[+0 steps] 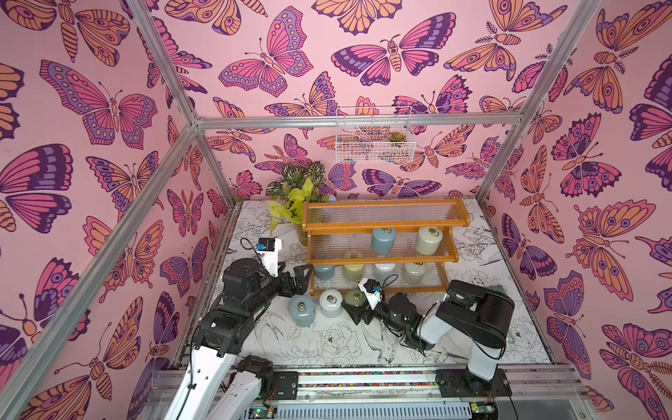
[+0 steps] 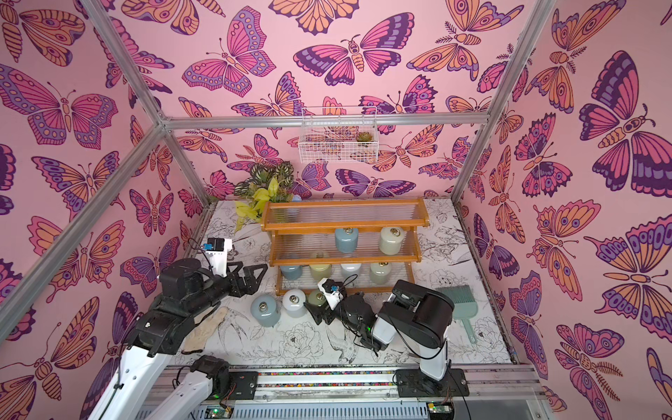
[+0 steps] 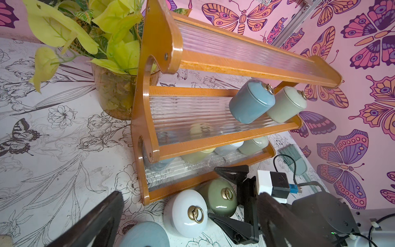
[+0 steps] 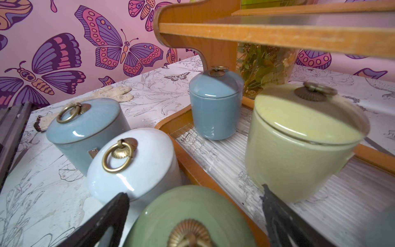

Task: Remove the tea canisters from the shelf
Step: Place the tea canister at the center of the board, then pick up the tea canister from the shelf.

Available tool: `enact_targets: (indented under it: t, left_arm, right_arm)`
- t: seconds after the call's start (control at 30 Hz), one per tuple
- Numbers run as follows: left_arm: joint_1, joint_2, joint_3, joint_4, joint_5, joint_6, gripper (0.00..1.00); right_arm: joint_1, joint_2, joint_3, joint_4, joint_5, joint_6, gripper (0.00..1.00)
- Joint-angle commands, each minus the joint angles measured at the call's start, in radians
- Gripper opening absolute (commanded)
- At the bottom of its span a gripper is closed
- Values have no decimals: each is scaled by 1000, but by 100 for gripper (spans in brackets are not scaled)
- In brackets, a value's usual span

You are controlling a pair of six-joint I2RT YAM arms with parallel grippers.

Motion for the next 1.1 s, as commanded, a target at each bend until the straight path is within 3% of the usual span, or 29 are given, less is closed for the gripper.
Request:
enact_targets:
  t: [0.0, 0.13, 0.33, 0.47, 0.57, 0.63, 0.83, 1.07]
  left_arm:
    - [-3, -7, 17, 22, 14, 1, 100]
    - [-4, -10, 12, 22, 10, 5, 100]
    - [-4, -12, 6, 22, 7, 12, 100]
    - [-3, -15, 13, 22, 3, 22, 100]
    - [-4, -11, 25, 22, 15, 26, 100]
    - [-3, -3, 35, 21, 27, 32, 100]
    - [-3, 35, 60, 24, 102, 40, 100]
    - [-3, 55, 58, 30, 197, 51, 100]
  right_arm:
    - [8, -96, 0, -58, 17, -16, 99]
    - [9, -236, 12, -200, 30, -44, 99]
    - [8, -536, 100, -568, 115, -115, 99]
    - [6, -638, 179, -746, 293, -130, 99]
    - [-2, -663, 228, -813, 415, -138, 99]
    - [-27, -673, 260, -859, 434, -124, 99]
    - [-98, -687, 268, -895, 460, -95, 99]
    - [-200, -675, 213, -836, 395, -48, 99]
